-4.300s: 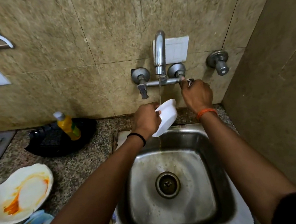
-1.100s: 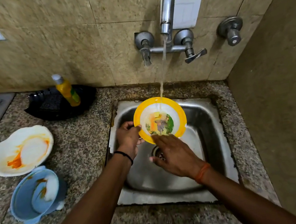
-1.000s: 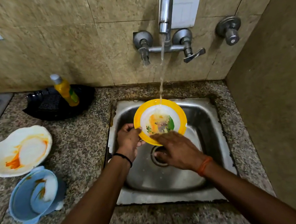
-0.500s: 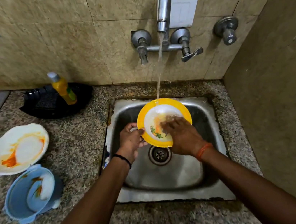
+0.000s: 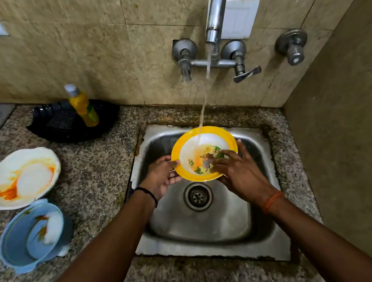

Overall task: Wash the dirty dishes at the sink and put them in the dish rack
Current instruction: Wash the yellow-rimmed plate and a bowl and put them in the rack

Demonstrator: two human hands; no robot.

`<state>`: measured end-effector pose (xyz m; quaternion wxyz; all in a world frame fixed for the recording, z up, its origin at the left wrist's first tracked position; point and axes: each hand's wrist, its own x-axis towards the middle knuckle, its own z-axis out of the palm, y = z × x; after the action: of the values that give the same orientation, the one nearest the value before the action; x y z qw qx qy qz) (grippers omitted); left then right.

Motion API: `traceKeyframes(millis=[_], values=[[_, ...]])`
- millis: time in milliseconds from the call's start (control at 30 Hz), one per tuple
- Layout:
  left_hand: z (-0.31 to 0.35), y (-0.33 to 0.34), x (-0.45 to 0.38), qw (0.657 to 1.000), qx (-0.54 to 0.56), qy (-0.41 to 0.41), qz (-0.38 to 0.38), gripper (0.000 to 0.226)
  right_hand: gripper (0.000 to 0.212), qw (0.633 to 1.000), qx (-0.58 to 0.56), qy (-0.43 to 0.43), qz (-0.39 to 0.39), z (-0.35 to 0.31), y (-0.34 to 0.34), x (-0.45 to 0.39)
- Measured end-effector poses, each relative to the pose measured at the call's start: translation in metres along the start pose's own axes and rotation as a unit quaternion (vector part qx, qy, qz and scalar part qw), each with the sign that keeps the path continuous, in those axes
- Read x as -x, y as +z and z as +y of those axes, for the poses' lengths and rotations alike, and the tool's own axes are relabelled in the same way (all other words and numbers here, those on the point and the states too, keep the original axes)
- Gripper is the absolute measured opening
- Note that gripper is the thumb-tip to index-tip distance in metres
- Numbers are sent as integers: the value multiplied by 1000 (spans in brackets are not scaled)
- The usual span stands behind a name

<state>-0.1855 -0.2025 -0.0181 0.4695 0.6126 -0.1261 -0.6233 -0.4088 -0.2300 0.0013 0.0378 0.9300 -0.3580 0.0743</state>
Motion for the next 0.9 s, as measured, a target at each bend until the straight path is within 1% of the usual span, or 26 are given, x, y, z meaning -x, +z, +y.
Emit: traceKeyframes(millis=[67,133,167,233,300,333,367,433,467,500,567,600,633,667,733,767,833,867,900], values=[[4,4,-3,1000,-10,-22,-13,15,24,1000,9,8,11,-1,-6,0],[8,12,-6,999,-30,-39,-13,10,25,999,18,42,-8,-2,-12,-4],[9,18,-9,998,-40,-40,-7,11,27,998,6,62,-20,-4,-17,-7],[17,32,-14,998,-62,-26,6,18,30,992,-66,104,-29,-8,-26,-12],[29,47,-18,997,-76,-8,17,27,30,974,-169,148,-21,-12,-28,-19],[36,54,-21,996,-87,-2,22,35,29,956,-236,172,-23,-13,-27,-22],[42,58,-23,994,-105,7,28,42,28,927,-314,202,-25,-13,-21,-25],[53,67,-27,980,-188,48,40,49,34,852,-447,273,-13,-8,-9,-28],[57,67,-26,965,-243,83,47,51,38,815,-493,303,-13,-7,-1,-31],[58,66,-25,942,-307,128,48,52,36,780,-534,327,-12,-6,4,-35],[58,61,-23,871,-426,242,37,48,29,706,-614,351,-1,-2,5,-45],[57,57,-23,833,-465,298,24,48,28,677,-644,356,1,2,4,-51],[57,53,-23,796,-497,346,11,48,27,664,-659,354,-4,5,2,-57],[57,48,-24,760,-522,387,1,48,25,663,-666,343,-11,8,1,-64],[59,43,-25,689,-562,458,-28,46,16,678,-659,323,-29,14,-1,-76],[61,42,-23,661,-575,480,-47,46,11,684,-655,318,-38,16,-1,-82],[71,41,-20,637,-598,483,-59,45,6,702,-642,302,-49,16,-3,-90],[78,39,-21,633,-605,479,-59,42,8,718,-629,295,-49,14,-4,-93],[85,36,-22,637,-604,475,-69,37,14,733,-615,288,-45,13,-5,-95]])
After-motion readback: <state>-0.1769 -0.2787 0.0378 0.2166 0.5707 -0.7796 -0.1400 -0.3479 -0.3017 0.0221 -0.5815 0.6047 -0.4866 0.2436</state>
